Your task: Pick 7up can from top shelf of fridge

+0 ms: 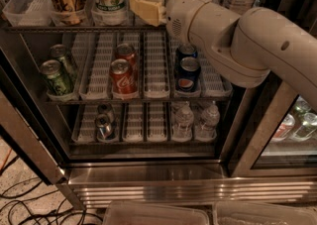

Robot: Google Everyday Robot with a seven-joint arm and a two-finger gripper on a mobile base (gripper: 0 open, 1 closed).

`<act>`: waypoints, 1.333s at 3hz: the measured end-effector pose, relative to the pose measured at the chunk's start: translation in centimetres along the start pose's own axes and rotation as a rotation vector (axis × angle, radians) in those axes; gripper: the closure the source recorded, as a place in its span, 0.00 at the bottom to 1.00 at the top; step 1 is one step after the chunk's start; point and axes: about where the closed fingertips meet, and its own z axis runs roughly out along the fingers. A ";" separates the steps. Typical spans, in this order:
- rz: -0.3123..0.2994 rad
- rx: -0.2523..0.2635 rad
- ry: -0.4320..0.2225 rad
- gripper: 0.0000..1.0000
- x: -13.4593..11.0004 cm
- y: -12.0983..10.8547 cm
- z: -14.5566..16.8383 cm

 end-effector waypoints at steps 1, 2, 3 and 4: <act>-0.004 -0.004 -0.015 1.00 -0.3 0.0 -0.1; -0.004 -0.004 -0.015 1.00 -0.3 -0.1 -0.2; -0.045 -0.008 -0.046 1.00 -1.7 0.4 -0.4; -0.102 -0.019 -0.068 1.00 -3.2 1.3 -0.7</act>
Offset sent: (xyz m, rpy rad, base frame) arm -0.0137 -0.0060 0.0237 0.0181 -0.1125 0.0054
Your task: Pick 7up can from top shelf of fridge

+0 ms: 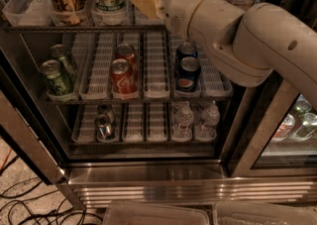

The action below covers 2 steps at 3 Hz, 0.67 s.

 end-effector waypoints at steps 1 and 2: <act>-0.033 -0.013 -0.010 1.00 -0.9 0.6 -0.1; -0.042 -0.020 0.000 1.00 -1.0 1.2 -0.8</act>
Offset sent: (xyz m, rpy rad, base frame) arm -0.0251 -0.0013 -0.0003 -0.0509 -0.0214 0.0087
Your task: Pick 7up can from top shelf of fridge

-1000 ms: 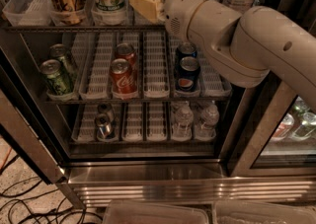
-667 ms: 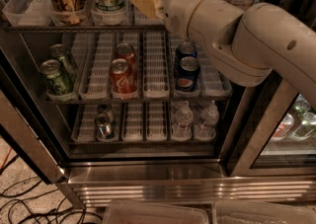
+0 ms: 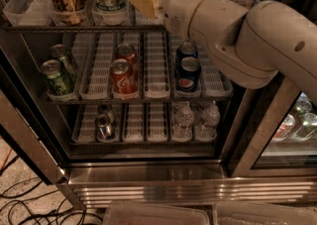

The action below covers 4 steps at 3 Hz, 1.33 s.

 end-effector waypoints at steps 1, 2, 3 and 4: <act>-0.005 0.004 0.006 1.00 -0.2 0.7 -1.1; -0.008 0.011 0.027 1.00 -0.2 1.5 -2.5; 0.000 0.007 0.059 1.00 0.4 2.4 -4.0; 0.002 -0.016 0.093 1.00 1.2 3.4 -5.4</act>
Offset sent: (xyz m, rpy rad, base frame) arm -0.0445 -0.0183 -0.0142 -0.0352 0.0299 -0.0435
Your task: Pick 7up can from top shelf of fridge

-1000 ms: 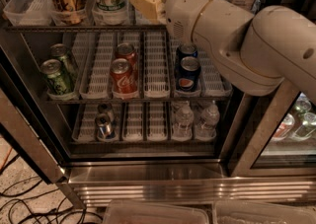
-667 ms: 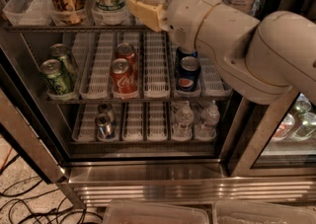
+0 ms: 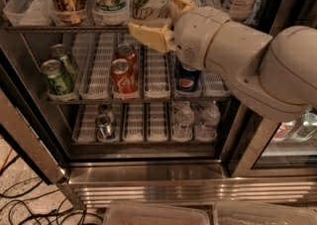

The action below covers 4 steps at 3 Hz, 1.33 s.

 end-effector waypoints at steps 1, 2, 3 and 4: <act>-0.003 -0.029 0.028 1.00 0.7 0.6 -1.0; 0.014 -0.079 0.088 1.00 2.5 1.5 -2.2; 0.046 -0.162 0.177 1.00 6.0 2.3 -4.2; 0.046 -0.162 0.177 1.00 6.0 2.3 -4.2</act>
Offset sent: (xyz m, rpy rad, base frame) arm -0.0266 -0.0325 -0.0631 -0.1113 0.1793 0.0776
